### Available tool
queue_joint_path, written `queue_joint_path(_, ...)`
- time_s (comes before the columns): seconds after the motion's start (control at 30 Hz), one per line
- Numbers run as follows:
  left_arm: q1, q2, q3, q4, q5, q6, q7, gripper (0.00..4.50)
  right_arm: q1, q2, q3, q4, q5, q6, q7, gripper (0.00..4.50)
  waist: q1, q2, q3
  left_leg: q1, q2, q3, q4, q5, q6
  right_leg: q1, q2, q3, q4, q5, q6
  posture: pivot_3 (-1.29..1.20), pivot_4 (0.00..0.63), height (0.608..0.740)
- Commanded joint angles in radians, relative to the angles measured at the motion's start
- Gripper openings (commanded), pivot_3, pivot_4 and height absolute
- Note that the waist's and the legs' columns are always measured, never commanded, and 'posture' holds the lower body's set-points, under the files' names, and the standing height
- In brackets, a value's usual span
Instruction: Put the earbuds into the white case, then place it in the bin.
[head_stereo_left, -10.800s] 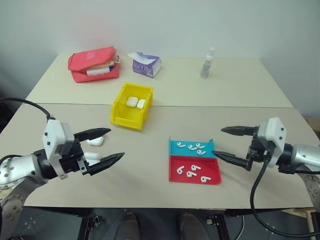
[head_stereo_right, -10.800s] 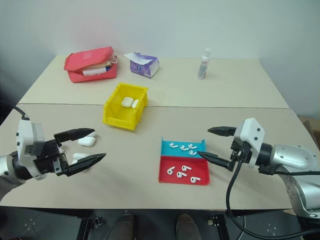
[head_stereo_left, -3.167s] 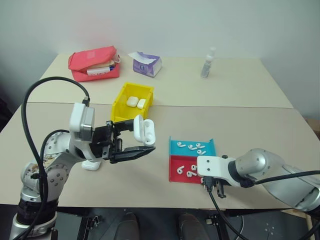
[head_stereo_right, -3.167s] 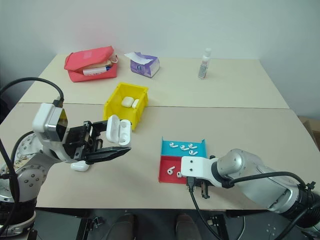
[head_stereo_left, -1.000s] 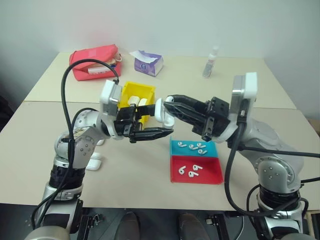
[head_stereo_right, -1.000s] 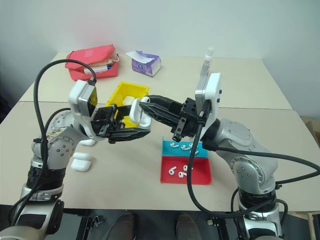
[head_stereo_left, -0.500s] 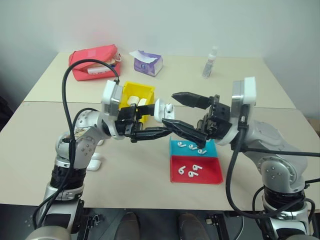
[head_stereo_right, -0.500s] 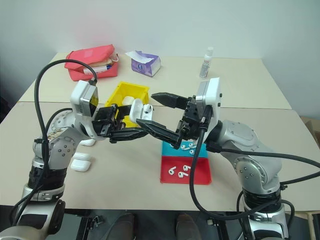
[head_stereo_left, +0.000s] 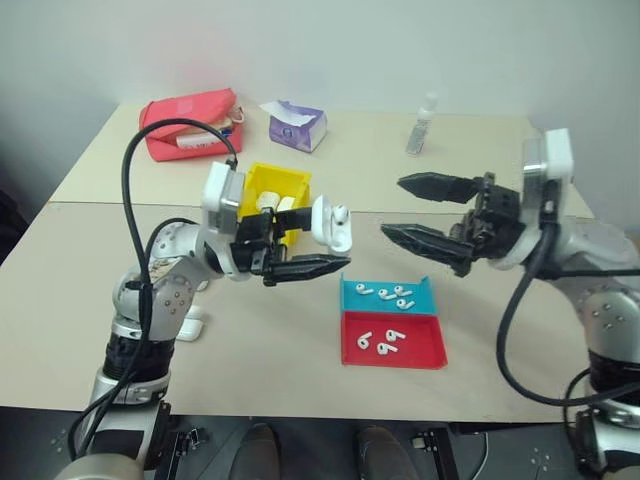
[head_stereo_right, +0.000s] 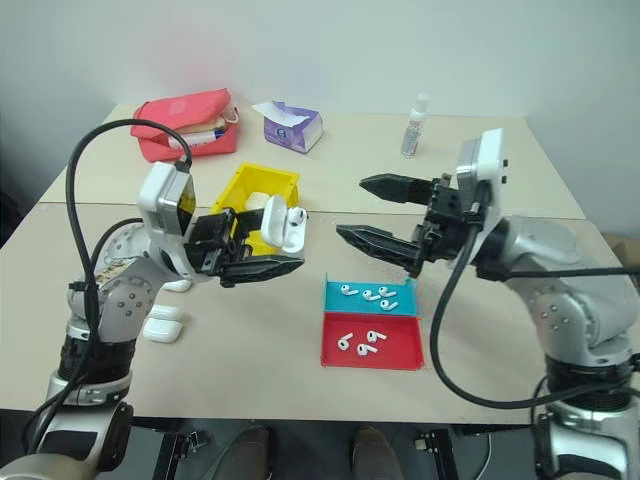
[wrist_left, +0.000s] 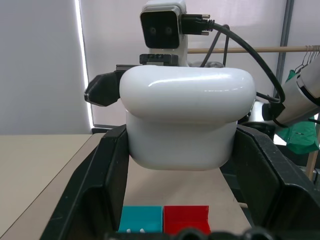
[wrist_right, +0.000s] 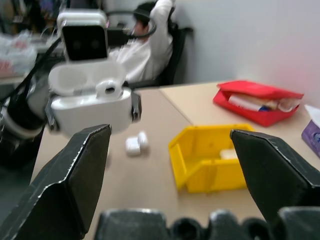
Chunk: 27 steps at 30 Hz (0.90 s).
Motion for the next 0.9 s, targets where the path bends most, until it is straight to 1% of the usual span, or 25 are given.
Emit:
queue_joint_path(0.03, -0.002, 0.002, 0.024, -0.033, -0.01, -0.021, 0.002, 2.77, -0.074, -0.093, 0.205, 0.108, -0.28, -0.14, 0.149, 4.48, -0.005, 0.0, 0.0, 0.001, 0.0, 0.0, 0.0, 0.0, 0.0, 0.0, 0.0, 0.0, 0.0, 0.0, 0.0, 0.0, 0.15, 0.74)
queue_joint_path(0.1, 0.001, 0.004, 0.032, -0.038, -0.013, -0.02, 0.007, 2.77, -0.126, -0.121, 0.328, 0.196, -0.442, -0.287, 0.258, 4.48, -0.008, 0.001, 0.0, 0.001, 0.0, 0.001, 0.0, 0.0, 0.0, 0.0, 0.0, 0.001, 0.0, 0.0, 0.0, 0.0, 0.15, 0.74)
queue_joint_path(0.13, 0.005, 0.005, 0.035, -0.041, -0.013, -0.021, 0.01, 2.77, -0.165, -0.113, 0.379, 0.243, -0.495, -0.318, 0.3, 4.21, -0.008, 0.001, 0.0, 0.001, 0.0, 0.001, 0.0, 0.0, 0.0, 0.0, 0.0, 0.001, 0.0, 0.0, 0.0, 0.0, 0.15, 0.74)
queue_joint_path(0.17, 0.009, 0.006, 0.038, -0.042, -0.012, -0.024, 0.012, 2.77, -0.202, -0.099, 0.422, 0.286, -0.54, -0.346, 0.335, 4.1, -0.008, 0.001, 0.001, 0.0, 0.0, 0.001, 0.0, 0.0, 0.0, 0.0, 0.0, 0.0, 0.0, 0.0, 0.0, 0.0, 0.15, 0.74)
queue_joint_path(0.2, 0.012, 0.006, 0.04, -0.042, -0.008, -0.027, 0.013, 2.77, -0.236, -0.083, 0.457, 0.327, -0.582, -0.376, 0.36, 3.9, -0.01, 0.002, 0.001, 0.0, 0.0, 0.001, 0.0, 0.0, 0.0, -0.001, 0.0, 0.001, 0.0, 0.0, 0.0, 0.0, 0.15, 0.74)
queue_joint_path(0.27, 0.021, 0.008, 0.044, -0.047, -0.006, -0.032, 0.017, 2.77, -0.298, -0.044, 0.522, 0.404, -0.667, -0.426, 0.394, 3.17, -0.009, 0.002, 0.002, 0.0, 0.0, 0.001, 0.0, 0.0, 0.0, -0.001, 0.0, 0.001, 0.0, 0.0, 0.0, 0.0, 0.15, 0.74)
queue_joint_path(0.37, 0.033, 0.012, 0.053, -0.056, -0.005, -0.035, 0.021, 2.77, -0.378, 0.019, 0.597, 0.499, -0.796, -0.456, 0.394, 2.12, -0.006, 0.002, 0.002, 0.0, 0.0, 0.001, 0.0, 0.0, 0.0, -0.001, 0.0, 0.0, 0.0, 0.0, 0.0, 0.0, 0.15, 0.74)
queue_joint_path(0.47, 0.039, 0.018, 0.061, -0.051, -0.001, -0.043, 0.021, 2.77, -0.431, 0.061, 0.655, 0.555, -0.893, -0.445, 0.42, 2.12, 0.001, 0.003, 0.002, -0.001, 0.0, 0.001, 0.0, 0.0, 0.0, -0.002, 0.0, 0.0, -0.001, 0.0, 0.0, 0.0, 0.15, 0.74)
queue_joint_path(0.57, 0.043, 0.022, 0.065, -0.045, 0.003, -0.052, 0.02, 2.77, -0.449, 0.08, 0.702, 0.558, -0.945, -0.422, 0.491, 2.12, 0.007, 0.003, 0.002, -0.001, 0.0, 0.001, 0.0, 0.0, 0.0, -0.002, 0.0, 0.0, -0.001, 0.0, 0.0, 0.0, 0.15, 0.74)
queue_joint_path(0.73, 0.064, 0.026, 0.066, -0.061, -0.001, -0.061, 0.027, 2.77, -0.458, 0.1, 0.725, 0.538, -0.999, -0.366, 0.555, 2.12, 0.006, 0.003, 0.002, -0.001, 0.0, 0.001, 0.0, 0.0, 0.0, -0.002, 0.0, 0.0, 0.0, 0.0, 0.0, 0.0, 0.15, 0.74)
queue_joint_path(0.9, 0.075, 0.023, 0.061, -0.068, 0.002, -0.066, 0.032, 2.77, -0.451, 0.122, 0.734, 0.523, -1.05, -0.33, 0.57, 2.12, 0.001, 0.003, 0.002, -0.001, 0.0, 0.001, 0.0, 0.0, 0.0, -0.002, 0.0, 0.0, 0.0, 0.0, 0.0, 0.0, 0.15, 0.74)
